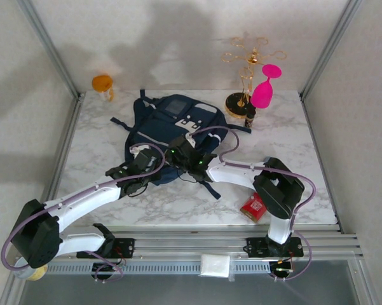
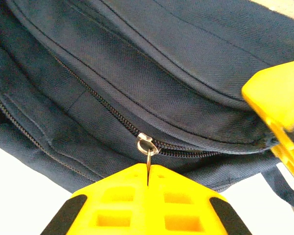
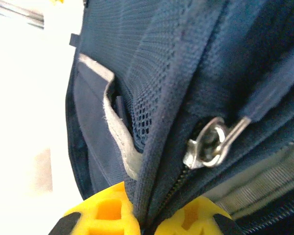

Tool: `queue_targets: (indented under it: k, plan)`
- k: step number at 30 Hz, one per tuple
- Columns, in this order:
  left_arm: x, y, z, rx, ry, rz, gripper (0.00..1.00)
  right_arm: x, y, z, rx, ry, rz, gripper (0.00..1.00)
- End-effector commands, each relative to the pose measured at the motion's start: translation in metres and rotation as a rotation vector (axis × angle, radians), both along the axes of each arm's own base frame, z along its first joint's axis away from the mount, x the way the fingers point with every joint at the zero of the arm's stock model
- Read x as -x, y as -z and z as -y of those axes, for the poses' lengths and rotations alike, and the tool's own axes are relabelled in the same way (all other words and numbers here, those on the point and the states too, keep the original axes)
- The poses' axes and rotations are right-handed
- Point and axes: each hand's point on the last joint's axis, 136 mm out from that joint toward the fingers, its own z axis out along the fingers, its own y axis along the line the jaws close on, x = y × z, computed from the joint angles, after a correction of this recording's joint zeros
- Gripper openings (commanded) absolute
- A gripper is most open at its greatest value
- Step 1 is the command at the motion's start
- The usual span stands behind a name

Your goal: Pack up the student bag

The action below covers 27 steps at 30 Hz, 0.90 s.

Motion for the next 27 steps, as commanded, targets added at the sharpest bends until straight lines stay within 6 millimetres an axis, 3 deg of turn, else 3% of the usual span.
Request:
queue_targets:
  k: [1, 3, 8, 11, 14, 17, 18, 20, 21, 27]
  plan:
    - [0.012, -0.002, -0.022, -0.069, -0.051, -0.032, 0.00, -0.005, -0.046, -0.021, -0.045, -0.127, 0.149, 0.00]
    - [0.017, -0.003, -0.028, -0.082, -0.065, -0.038, 0.00, 0.006, -0.058, -0.009, -0.057, -0.189, 0.168, 0.00]
    - [0.030, 0.002, -0.031, -0.073, -0.049, -0.072, 0.00, 0.013, -0.083, 0.036, -0.080, -0.345, 0.181, 0.00]
    - [0.037, 0.001, -0.016, -0.019, 0.027, -0.080, 0.00, 0.001, -0.098, 0.073, -0.097, -0.396, 0.184, 0.00]
    - [0.040, 0.000, 0.003, 0.022, 0.084, -0.078, 0.00, -0.019, -0.096, 0.110, -0.069, -0.390, 0.155, 0.00]
    - [0.038, 0.000, 0.019, 0.023, 0.106, -0.072, 0.00, -0.036, -0.089, 0.129, -0.024, -0.337, 0.130, 0.00]
    - [0.036, 0.001, 0.023, 0.034, 0.105, -0.070, 0.00, -0.043, -0.086, 0.137, 0.000, -0.284, 0.119, 0.03]
    - [0.032, 0.002, 0.035, 0.078, 0.117, -0.057, 0.00, -0.048, -0.086, 0.139, -0.020, -0.218, 0.122, 0.34]
    - [0.029, 0.003, 0.039, 0.095, 0.116, -0.048, 0.00, -0.045, -0.085, 0.134, -0.055, -0.203, 0.117, 0.43]
    - [0.021, 0.000, 0.043, 0.098, 0.104, -0.028, 0.00, -0.015, -0.047, 0.105, -0.140, -0.090, 0.017, 0.64]
